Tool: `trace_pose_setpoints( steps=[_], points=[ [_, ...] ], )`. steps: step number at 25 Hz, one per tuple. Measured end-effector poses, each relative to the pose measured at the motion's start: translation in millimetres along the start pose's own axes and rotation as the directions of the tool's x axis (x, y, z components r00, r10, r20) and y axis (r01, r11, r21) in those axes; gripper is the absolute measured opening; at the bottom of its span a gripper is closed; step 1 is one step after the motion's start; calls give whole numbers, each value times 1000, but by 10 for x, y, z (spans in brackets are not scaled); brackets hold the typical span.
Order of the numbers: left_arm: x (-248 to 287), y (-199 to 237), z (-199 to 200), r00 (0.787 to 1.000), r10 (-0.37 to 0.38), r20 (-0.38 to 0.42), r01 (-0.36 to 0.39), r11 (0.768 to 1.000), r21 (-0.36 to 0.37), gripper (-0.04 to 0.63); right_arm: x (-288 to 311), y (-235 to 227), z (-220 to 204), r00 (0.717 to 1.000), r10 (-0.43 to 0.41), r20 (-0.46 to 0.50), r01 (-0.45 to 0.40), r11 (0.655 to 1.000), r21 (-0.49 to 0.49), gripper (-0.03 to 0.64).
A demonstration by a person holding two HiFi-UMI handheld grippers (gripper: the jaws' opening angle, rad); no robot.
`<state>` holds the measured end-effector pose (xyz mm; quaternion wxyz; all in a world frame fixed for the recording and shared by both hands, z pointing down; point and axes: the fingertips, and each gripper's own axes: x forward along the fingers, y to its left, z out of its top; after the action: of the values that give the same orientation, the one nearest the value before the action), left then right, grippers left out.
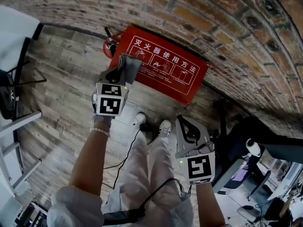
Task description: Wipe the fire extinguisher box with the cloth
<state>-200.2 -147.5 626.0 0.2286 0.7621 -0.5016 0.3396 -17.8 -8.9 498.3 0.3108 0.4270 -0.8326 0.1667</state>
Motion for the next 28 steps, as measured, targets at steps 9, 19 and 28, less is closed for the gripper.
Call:
trace_pose_setpoints(
  steps=[9, 19, 28],
  points=[
    [-23, 364, 0, 999, 40, 6, -40, 999, -7, 11, 102, 107, 81, 1000, 17, -3, -17, 1000, -8, 9],
    [-20, 450, 2, 998, 60, 1, -59, 997, 51, 10, 136, 131, 86, 1000, 25, -10, -25, 1000, -16, 9],
    [-200, 376, 112, 998, 50, 48, -50, 999, 0, 9, 64, 107, 97, 1000, 18, 2, -18, 1000, -16, 9]
  ],
)
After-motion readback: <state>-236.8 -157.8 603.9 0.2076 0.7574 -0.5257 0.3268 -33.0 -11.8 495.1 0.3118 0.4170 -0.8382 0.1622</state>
